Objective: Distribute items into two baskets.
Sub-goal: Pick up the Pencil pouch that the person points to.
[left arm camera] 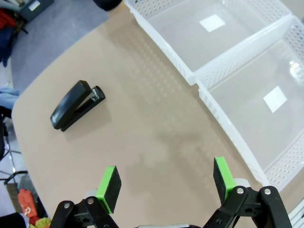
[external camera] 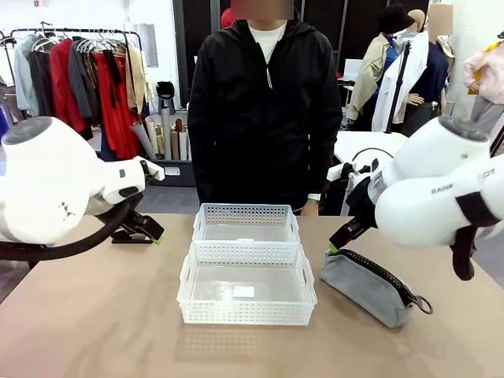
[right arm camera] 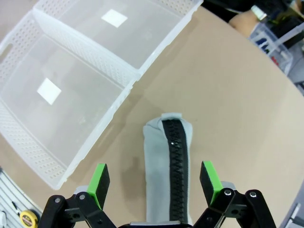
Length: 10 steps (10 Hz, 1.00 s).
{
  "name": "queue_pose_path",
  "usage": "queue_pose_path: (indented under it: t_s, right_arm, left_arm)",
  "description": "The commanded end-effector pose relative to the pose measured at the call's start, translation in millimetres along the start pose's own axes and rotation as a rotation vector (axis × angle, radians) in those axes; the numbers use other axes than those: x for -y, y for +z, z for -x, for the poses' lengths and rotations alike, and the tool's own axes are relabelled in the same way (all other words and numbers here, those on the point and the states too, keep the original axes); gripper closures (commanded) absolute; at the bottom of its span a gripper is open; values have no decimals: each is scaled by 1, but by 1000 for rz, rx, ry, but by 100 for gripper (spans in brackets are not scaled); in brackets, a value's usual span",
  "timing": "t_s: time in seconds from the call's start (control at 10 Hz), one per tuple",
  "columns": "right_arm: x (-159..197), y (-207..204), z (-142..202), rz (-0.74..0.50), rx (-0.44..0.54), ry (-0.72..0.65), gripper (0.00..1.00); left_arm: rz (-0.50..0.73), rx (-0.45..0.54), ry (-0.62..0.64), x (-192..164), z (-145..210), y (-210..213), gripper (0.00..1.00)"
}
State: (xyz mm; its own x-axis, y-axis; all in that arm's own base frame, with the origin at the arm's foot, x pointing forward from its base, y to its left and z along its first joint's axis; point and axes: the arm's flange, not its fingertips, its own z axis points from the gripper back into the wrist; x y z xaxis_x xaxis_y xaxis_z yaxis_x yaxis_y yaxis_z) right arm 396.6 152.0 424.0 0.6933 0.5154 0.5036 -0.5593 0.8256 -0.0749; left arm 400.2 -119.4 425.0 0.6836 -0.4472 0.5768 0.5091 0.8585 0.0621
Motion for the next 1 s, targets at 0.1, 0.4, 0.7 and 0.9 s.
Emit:
queue_pose_path:
  t_s: [0.1,0.4,0.7,0.9]
  right_arm:
    - [40,44,-10,-64,1,4,0]
    - [93,85,-10,-119,55,-36,0]
    - [140,139,25,-178,150,-119,0]
    - [166,159,52,-223,192,-154,0]
  left_arm:
    - [59,19,-45,-45,13,54,0]
    - [129,71,-28,-96,18,92,0]
    - [171,132,13,-124,40,126,0]
    - [177,179,62,-136,53,141,0]
